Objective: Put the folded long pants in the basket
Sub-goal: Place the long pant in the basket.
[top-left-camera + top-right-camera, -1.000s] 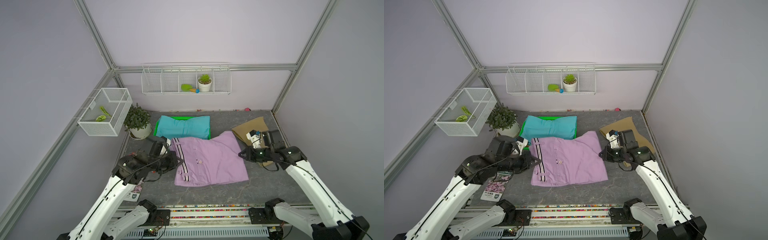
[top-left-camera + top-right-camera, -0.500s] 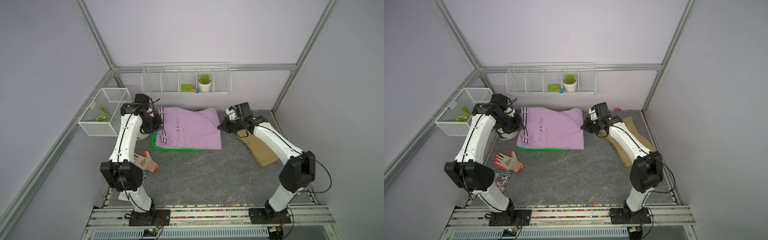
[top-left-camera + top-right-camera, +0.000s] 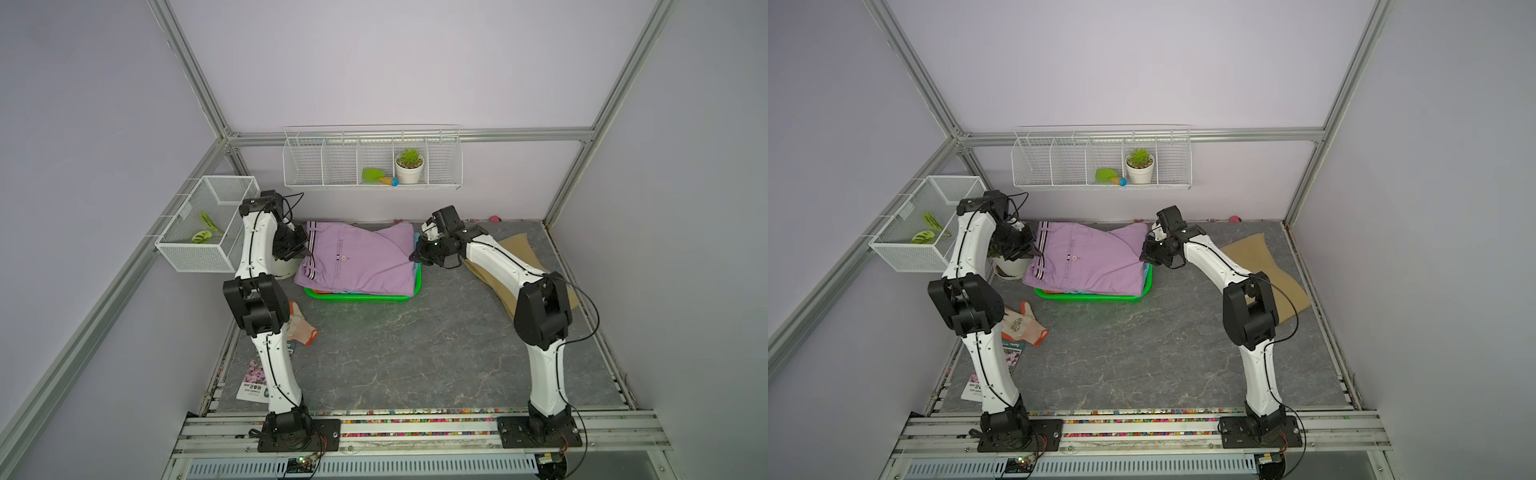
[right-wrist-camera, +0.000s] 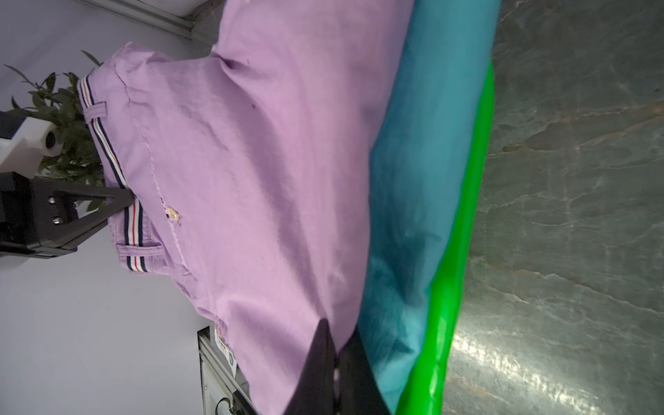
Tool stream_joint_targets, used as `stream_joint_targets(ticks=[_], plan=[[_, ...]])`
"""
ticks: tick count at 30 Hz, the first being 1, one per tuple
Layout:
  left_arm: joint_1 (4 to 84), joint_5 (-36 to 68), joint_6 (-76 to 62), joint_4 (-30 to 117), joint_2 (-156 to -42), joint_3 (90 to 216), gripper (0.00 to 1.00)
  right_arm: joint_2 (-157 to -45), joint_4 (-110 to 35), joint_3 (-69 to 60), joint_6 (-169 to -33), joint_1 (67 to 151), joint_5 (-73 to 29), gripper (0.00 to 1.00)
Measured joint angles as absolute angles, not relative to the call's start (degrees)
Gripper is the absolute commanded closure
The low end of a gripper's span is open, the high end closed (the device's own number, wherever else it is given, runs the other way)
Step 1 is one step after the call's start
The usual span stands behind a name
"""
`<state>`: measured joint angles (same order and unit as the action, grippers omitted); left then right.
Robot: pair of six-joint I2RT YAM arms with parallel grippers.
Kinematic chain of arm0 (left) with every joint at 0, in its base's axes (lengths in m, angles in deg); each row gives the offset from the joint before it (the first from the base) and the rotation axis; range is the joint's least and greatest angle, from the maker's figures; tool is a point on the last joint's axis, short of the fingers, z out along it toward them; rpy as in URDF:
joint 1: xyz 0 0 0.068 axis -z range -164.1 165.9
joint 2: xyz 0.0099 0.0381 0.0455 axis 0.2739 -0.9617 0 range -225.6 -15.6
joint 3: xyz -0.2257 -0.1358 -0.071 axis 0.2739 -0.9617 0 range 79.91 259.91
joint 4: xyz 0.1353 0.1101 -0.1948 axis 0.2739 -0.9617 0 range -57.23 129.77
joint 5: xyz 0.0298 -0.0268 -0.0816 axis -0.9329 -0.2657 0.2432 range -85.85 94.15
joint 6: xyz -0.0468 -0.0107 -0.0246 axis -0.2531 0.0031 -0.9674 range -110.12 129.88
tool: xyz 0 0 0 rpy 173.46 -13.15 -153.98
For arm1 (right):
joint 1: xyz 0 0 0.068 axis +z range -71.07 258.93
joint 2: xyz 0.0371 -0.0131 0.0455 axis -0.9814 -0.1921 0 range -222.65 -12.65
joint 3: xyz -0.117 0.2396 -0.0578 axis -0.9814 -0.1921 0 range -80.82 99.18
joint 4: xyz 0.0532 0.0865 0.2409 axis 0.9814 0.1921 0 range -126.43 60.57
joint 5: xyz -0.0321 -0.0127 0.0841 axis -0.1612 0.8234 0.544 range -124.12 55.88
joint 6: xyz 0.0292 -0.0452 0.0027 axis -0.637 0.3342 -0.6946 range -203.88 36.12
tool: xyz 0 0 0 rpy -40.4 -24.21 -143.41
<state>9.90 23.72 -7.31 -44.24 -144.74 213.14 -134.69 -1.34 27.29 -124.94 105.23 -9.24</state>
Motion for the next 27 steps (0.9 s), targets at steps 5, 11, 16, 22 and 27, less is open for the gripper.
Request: stream_joint_targets(ticks=[5,11,16,22,27], plan=[[9.7,25.0,-7.1,-44.1,-146.9,212.7,1.00,-135.7,-0.5,27.9,-124.7,105.0,-9.7,1.00],[9.4,26.1,-6.9,-42.0,-146.6,209.3,1.00,-135.1,-2.7,25.0,-124.9,104.9,-9.6,1.00],[9.1,27.4,-6.9,-40.7,-146.0,207.5,1.00,-132.2,-6.0,20.8,-125.1,104.7,-9.3,1.00],[9.1,28.9,-7.0,-40.7,-145.9,206.6,1.00,-130.5,-7.0,19.9,-125.3,103.9,-8.5,1.00],[9.2,29.5,-7.0,-40.4,-145.9,206.1,0.87,-130.5,-8.0,18.6,-125.7,103.6,-8.3,0.97]])
